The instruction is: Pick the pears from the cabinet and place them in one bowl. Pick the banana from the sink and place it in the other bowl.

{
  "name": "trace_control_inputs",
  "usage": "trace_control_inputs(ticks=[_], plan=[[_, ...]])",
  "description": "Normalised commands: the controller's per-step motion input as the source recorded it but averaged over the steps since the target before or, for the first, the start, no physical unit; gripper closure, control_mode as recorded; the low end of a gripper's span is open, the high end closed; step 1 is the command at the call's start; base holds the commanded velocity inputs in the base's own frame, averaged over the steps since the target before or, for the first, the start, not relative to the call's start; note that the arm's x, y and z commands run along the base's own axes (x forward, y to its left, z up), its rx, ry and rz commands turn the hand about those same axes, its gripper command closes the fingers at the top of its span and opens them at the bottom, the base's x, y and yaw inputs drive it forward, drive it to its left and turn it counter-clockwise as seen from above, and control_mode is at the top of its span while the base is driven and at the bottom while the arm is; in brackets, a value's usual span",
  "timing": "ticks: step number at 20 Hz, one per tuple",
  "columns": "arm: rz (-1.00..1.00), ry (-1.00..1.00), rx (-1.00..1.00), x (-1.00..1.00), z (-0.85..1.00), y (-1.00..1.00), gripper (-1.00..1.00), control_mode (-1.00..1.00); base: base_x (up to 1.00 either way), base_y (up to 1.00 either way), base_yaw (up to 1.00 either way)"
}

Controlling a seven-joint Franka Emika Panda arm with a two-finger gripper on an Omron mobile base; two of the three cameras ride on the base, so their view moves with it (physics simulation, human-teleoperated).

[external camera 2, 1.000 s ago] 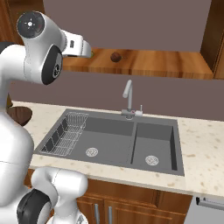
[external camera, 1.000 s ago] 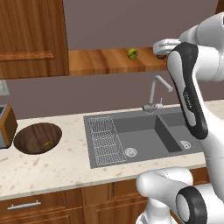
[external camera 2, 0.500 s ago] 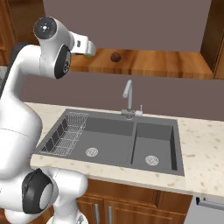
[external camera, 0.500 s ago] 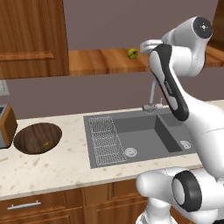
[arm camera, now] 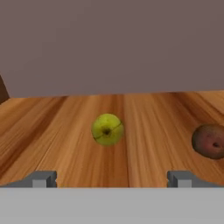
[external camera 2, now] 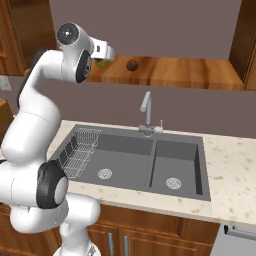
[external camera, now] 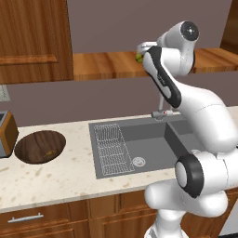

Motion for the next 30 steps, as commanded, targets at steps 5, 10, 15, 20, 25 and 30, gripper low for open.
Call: trace_control_inputs(ticks=[5,10,15,20,25,30], plan=[[0.0,0.06,0.0,0.73,-0.04,0.0,-1.0,-1.0,0.0,0.0,0.0],[0.0,0.08,-0.01,0.56,-0.04,0.0,-1.0,-1.0,0.0,0.0,0.0],[0.0,0.03,0.0,0.25,-0.04,0.03,-1.0,-1.0,0.0,0.0,0.0],[0.0,0.0,0.0,0.0,-0.02,0.01,-1.0,-1.0,0.0,0.0,0.0],[0.0,0.0,0.0,0.04,-0.1,0.02,-1.0,-1.0,0.0,0.0,0.0],[0.0,0.0,0.0,0.09,-0.12,0.05,-1.0,-1.0,0.0,0.0,0.0]])
